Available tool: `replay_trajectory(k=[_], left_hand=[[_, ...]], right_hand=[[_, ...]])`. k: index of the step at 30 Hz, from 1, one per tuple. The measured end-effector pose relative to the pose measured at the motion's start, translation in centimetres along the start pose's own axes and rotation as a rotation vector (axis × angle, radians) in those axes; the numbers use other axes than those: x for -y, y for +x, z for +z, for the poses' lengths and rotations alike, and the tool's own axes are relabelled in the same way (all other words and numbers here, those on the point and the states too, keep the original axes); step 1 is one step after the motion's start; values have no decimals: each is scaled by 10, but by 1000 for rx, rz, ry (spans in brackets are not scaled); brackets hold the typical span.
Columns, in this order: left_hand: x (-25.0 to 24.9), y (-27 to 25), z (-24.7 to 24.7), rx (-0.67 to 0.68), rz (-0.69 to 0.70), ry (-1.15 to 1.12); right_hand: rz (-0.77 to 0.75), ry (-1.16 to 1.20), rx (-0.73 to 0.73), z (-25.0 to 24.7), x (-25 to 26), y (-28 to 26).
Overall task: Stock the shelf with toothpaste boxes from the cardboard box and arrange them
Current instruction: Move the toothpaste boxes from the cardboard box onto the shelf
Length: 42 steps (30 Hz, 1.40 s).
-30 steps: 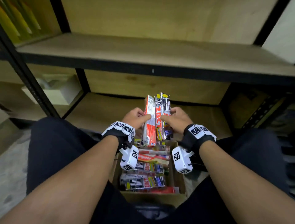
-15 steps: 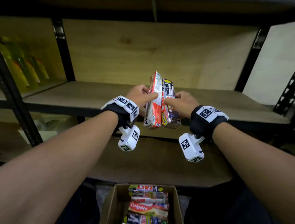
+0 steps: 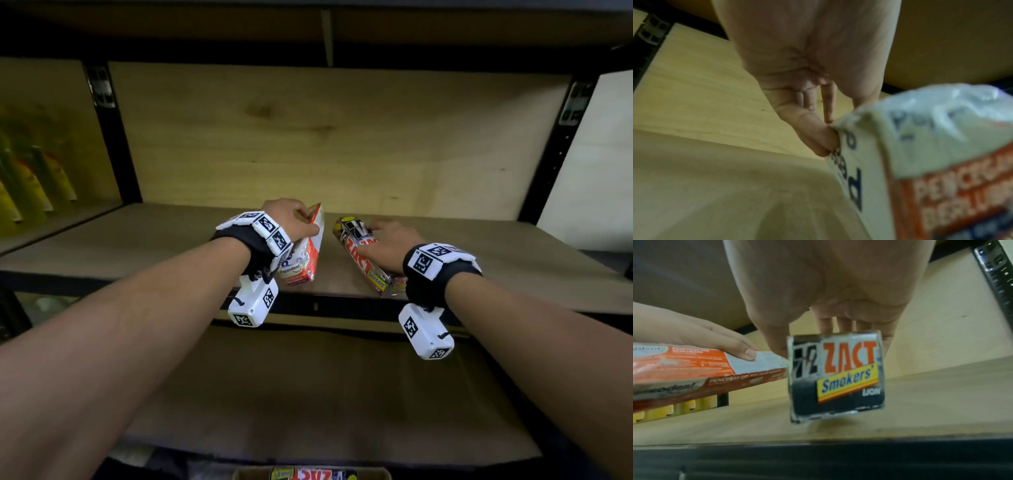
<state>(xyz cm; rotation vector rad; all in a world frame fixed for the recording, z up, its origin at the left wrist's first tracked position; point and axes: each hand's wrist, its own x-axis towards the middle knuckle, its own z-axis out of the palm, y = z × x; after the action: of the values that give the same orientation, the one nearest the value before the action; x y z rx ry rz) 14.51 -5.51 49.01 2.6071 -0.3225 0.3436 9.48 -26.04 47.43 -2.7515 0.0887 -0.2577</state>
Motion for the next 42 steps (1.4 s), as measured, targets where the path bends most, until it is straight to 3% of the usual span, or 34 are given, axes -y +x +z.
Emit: replay_trajectory(k=[10,18,27,35,42], left_hand=[[22,37,21,137,68,154],[26,27,32,121,40,107],[17,-28,14,40,53,143],[10,-85,1,13,125,112],[20,-132,25,186,131,42]], right_hand=[[7,10,-2,29,-15,44],[-16,76,-34,32,-23,37],[-3,-37,-95,16,-22,-7],[-7,9,-99,22,-22,-56],[-33,66,45,52,-35,-94]])
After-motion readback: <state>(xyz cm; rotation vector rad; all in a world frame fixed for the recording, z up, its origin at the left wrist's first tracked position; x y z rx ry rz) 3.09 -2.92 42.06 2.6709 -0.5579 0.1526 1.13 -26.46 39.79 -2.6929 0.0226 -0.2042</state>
